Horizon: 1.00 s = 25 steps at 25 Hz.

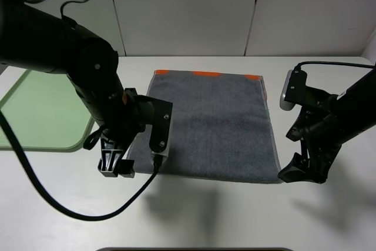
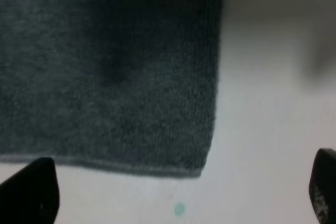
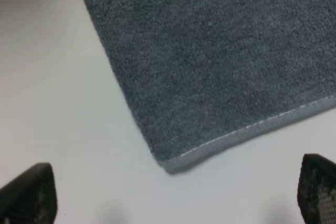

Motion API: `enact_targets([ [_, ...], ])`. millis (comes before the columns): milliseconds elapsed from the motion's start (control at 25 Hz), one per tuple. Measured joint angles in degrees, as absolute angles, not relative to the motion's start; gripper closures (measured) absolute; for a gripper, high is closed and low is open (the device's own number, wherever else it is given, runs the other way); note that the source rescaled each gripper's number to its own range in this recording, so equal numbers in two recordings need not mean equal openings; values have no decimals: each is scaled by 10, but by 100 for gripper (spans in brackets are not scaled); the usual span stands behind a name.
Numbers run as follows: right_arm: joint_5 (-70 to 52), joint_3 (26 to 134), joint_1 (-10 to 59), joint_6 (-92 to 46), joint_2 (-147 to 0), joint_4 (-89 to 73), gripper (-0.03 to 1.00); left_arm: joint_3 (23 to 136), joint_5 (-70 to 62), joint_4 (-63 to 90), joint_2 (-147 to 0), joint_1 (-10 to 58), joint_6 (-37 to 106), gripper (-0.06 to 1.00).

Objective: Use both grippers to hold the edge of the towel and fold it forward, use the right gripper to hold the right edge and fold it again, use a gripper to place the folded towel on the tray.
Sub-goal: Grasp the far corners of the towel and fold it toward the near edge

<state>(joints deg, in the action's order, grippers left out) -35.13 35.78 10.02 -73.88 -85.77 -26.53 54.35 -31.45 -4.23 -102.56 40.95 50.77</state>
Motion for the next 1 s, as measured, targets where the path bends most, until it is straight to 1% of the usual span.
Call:
enact_targets([
  [280,-347,358,100,-739,-858,-269,-3,544,-292,-94,-1082,409,508,-1],
  [600,-345,358,100,-739,-858,-281,-3,544,-250,-121,-1098,409,508,-1],
  [1000,-345,358,100,-739,-858,-282,-3,551,-249,-135,-1128,409,513,-1],
])
